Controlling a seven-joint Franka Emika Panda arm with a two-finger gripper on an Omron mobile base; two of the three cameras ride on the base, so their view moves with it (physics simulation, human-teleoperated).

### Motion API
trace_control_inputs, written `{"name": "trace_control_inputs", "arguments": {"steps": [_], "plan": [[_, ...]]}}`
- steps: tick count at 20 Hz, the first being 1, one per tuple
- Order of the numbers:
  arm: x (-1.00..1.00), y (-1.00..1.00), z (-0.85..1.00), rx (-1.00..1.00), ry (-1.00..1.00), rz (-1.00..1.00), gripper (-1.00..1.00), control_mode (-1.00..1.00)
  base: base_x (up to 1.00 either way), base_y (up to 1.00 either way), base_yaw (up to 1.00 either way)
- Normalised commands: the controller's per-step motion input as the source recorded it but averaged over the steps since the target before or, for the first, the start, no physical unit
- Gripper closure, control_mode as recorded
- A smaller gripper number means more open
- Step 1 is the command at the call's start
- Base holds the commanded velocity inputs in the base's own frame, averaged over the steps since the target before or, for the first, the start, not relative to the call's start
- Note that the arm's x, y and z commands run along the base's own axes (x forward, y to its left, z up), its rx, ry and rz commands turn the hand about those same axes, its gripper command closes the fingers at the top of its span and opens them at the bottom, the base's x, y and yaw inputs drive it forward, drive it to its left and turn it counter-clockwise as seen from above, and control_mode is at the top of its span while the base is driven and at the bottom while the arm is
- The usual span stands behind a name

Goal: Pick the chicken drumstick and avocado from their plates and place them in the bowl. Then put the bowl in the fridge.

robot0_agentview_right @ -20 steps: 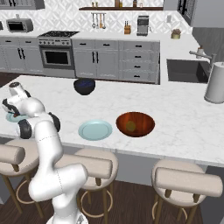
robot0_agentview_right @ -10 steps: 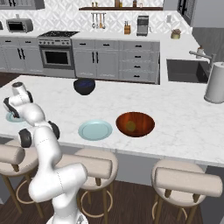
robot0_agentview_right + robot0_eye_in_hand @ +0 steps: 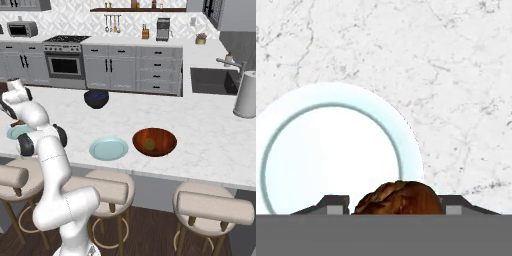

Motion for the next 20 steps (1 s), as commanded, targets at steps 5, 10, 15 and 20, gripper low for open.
{"name": "trace_control_inputs", "arguments": {"steps": [5,10,15,20], "plan": [[-0.77,-0.97,0.16,0.0,-0.02,0.0,1.0,-1.0,0.0,0.0,0.0],[-0.69,-1.0,0.0,0.01,-0.08,0.05,1.0,-1.0,0.0,0.0,0.0],[-0.75,-1.0,0.02,0.05,-0.09,0.08,1.0,-1.0,0.0,0.0,0.0],[-0.36,-1.0,0.19,0.07,-0.02,0.01,1.0,-1.0,0.0,0.0,0.0]]}}
